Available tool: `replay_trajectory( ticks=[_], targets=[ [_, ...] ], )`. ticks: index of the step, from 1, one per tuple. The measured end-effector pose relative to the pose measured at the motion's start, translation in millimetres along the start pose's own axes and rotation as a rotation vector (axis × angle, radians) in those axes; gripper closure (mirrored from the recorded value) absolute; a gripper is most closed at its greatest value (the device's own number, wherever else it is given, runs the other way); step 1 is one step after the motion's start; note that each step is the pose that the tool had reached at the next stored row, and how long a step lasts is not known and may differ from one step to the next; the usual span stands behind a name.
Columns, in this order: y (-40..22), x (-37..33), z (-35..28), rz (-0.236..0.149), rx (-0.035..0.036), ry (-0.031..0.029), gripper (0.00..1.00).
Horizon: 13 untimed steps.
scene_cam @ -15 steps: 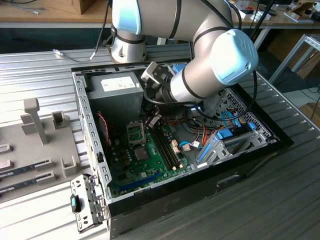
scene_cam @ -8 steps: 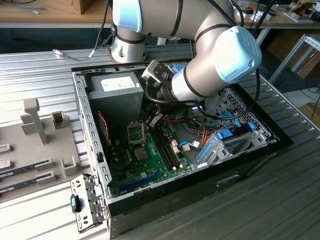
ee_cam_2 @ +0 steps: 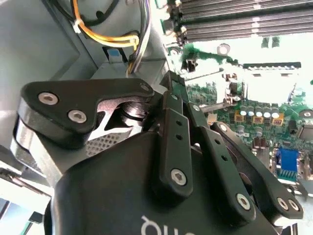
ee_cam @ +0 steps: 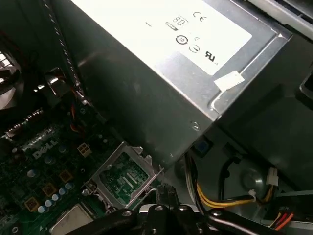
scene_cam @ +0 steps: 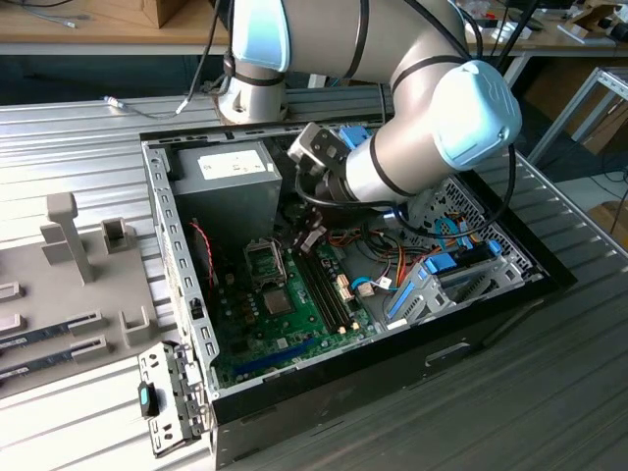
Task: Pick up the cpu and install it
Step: 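Close the cpu cover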
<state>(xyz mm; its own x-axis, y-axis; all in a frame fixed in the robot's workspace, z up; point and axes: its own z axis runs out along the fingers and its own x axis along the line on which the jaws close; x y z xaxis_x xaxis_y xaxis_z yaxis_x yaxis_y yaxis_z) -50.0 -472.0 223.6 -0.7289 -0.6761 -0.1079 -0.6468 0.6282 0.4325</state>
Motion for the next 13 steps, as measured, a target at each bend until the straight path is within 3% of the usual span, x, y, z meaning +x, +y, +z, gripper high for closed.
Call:
replay_trajectory(
  ticks=[2,4,13],
  targets=[
    [4.7,-8.1,9.2,0.000,-0.0008,0.0007,0.89],
    [4.4,-10.1,16.1,-0.001,-0.0009,0.0011,0.89],
    [-1.4,-5.4,36.5,-0.005,-0.0014,0.0033,0.89]
  ],
)
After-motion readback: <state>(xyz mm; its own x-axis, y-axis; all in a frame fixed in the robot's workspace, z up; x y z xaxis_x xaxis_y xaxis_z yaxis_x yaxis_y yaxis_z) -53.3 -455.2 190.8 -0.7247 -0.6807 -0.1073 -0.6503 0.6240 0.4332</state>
